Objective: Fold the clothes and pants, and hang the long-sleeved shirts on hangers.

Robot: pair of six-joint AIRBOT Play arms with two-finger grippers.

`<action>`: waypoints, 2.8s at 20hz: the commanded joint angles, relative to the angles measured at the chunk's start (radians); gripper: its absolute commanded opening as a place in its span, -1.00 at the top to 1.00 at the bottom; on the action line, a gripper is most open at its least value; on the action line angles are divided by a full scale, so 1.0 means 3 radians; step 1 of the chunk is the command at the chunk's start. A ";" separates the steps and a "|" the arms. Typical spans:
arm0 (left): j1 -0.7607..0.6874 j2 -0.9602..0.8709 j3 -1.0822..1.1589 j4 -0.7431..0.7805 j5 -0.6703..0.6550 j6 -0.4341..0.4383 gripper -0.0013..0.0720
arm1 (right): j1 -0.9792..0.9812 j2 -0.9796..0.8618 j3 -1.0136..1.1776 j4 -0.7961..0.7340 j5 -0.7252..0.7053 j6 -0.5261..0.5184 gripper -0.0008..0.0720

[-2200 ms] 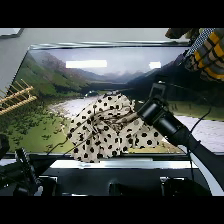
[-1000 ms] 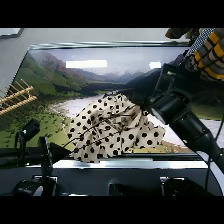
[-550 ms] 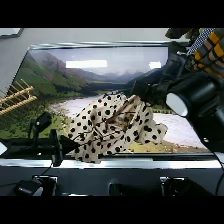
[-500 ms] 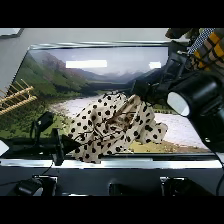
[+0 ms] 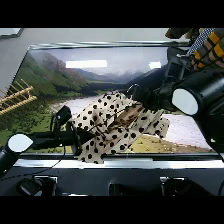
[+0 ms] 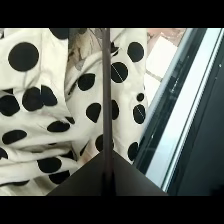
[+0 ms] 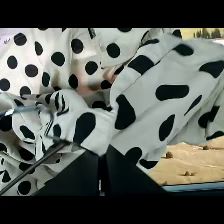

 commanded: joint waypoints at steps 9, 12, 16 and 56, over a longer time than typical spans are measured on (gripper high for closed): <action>-0.0337 -0.0191 0.0004 -0.0435 0.0731 0.0013 0.92 | -0.0001 0.0074 0.0000 -0.0103 0.0045 -0.0102 0.89; -0.0530 -0.0150 0.0009 -0.0445 0.0731 0.0010 0.92 | -0.0001 -0.0018 0.0000 -0.0239 -0.0029 -0.0102 0.89; -0.0670 -0.0140 0.0009 -0.0444 0.0772 0.0010 0.92 | 0.0000 -0.0039 0.0000 -0.0212 -0.0155 -0.0078 0.89; -0.0670 -0.0140 0.0009 -0.0546 0.1200 -0.0027 0.92 | -0.2132 -0.0427 0.0006 0.2916 0.0132 -0.6696 -0.51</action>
